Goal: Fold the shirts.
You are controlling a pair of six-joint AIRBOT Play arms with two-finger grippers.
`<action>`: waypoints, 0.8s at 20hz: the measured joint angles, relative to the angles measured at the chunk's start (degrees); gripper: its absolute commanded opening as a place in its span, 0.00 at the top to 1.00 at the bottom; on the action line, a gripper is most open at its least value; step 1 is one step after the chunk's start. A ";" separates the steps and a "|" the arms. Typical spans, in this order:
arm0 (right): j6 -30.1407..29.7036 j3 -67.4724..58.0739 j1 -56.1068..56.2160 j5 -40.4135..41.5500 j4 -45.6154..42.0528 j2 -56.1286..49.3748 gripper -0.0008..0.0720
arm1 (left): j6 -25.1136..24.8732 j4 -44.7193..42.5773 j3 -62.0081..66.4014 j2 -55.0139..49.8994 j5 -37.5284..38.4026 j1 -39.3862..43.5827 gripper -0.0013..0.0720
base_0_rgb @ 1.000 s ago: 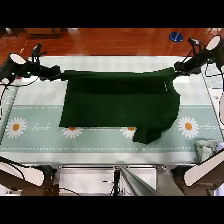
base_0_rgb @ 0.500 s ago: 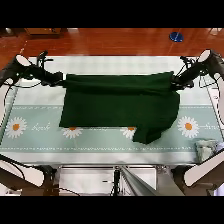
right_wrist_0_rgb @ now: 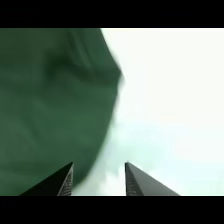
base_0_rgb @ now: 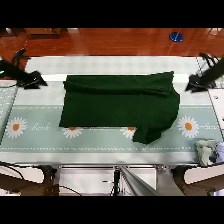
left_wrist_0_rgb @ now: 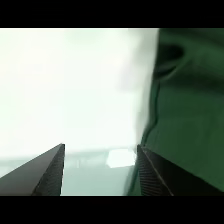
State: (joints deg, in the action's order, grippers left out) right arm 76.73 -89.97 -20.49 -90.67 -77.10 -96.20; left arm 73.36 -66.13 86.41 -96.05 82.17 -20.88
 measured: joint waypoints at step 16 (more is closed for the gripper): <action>-9.44 38.01 -12.09 11.54 19.21 20.44 0.36 | -7.98 8.28 -37.16 9.01 3.19 -6.75 0.24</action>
State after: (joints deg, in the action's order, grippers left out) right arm 67.29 -51.96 -32.58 -79.13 -57.89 -75.77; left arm 65.39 -57.84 49.25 -87.05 85.36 -27.64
